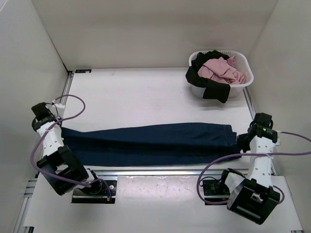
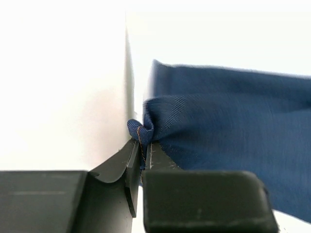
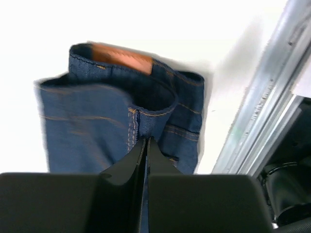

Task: Fold and stack the trousers
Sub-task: Fold the trousers

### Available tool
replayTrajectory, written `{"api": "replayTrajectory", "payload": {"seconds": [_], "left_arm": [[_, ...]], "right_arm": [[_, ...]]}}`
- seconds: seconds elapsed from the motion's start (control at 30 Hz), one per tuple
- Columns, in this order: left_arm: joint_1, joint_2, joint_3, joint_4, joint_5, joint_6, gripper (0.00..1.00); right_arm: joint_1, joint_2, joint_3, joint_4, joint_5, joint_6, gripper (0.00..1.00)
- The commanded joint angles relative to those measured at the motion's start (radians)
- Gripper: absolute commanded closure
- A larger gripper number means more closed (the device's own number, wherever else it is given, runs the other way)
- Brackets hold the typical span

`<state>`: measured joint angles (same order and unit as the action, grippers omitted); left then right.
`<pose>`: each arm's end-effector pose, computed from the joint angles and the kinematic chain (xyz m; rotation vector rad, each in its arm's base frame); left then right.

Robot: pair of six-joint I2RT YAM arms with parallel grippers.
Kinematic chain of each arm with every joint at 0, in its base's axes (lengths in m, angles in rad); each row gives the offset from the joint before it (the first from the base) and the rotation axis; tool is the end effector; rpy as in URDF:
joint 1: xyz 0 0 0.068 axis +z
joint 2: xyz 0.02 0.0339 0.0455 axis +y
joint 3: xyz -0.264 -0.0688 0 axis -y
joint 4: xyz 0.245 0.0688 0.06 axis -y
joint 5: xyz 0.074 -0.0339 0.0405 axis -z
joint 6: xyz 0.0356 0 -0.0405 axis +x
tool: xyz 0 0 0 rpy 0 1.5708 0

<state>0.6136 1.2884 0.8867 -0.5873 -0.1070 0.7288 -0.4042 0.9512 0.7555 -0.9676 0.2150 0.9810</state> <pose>0.2067 0.1502 0.2351 0.1116 2.6831 0.6125 0.1458 -0.0706 0.2398 1.7632 2.0311 -0.1202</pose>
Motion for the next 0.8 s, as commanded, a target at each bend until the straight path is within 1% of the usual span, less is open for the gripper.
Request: {"api": "replayTrajectory", "payload": {"seconds": [0.0,0.07,0.23,0.27,0.3,0.37,0.4,0.43,0.5,0.53,0.6,0.63,0.7,0.73,0.77], "left_arm": [[0.073,0.000,0.098,0.069,0.035,0.056,0.86],[0.097,0.000,0.098,0.069,0.035,0.107,0.86],[0.121,0.000,-0.005,0.069,0.070,0.142,0.86],[0.121,0.000,-0.005,0.069,0.070,0.142,0.86],[0.121,0.009,-0.005,0.069,0.099,0.142,0.86],[0.121,0.026,0.036,0.069,0.131,0.121,0.86],[0.121,0.047,0.063,0.069,0.176,0.094,0.86],[0.121,0.060,0.130,0.069,0.194,0.075,0.86],[0.100,0.084,0.208,0.069,0.230,0.034,0.86],[0.077,0.103,0.284,0.069,0.268,0.034,0.86],[0.067,0.117,0.352,0.069,0.314,0.024,0.86],[0.043,0.117,0.391,0.069,0.328,0.024,0.86],[0.034,0.117,0.391,0.069,0.328,0.056,0.86],[0.022,0.106,0.368,0.069,0.316,0.093,0.86],[0.021,0.082,0.307,0.069,0.316,0.118,0.86]], "right_arm": [[-0.007,0.014,0.067,-0.016,0.076,-0.031,1.00],[-0.007,-0.009,0.010,-0.016,0.067,-0.018,1.00],[-0.007,-0.045,-0.122,-0.005,0.032,0.015,1.00],[-0.007,-0.054,-0.137,0.007,0.032,0.024,1.00],[-0.007,-0.054,-0.146,0.007,0.020,0.024,1.00],[-0.007,-0.054,-0.147,0.030,0.020,0.024,1.00],[-0.007,-0.054,-0.147,0.030,0.020,0.024,1.00],[-0.007,-0.042,-0.136,0.042,0.020,0.024,1.00],[-0.007,-0.011,-0.087,0.059,0.020,0.024,1.00],[-0.007,0.024,-0.059,0.069,0.020,0.015,1.00],[-0.007,0.063,0.034,0.069,0.020,0.002,1.00],[-0.007,0.090,0.060,0.060,0.020,0.002,1.00],[-0.007,0.090,0.090,0.044,0.009,-0.008,1.00],[-0.007,0.081,0.090,0.029,0.000,-0.008,1.00],[-0.007,0.067,0.070,0.020,0.000,-0.008,1.00]]}}
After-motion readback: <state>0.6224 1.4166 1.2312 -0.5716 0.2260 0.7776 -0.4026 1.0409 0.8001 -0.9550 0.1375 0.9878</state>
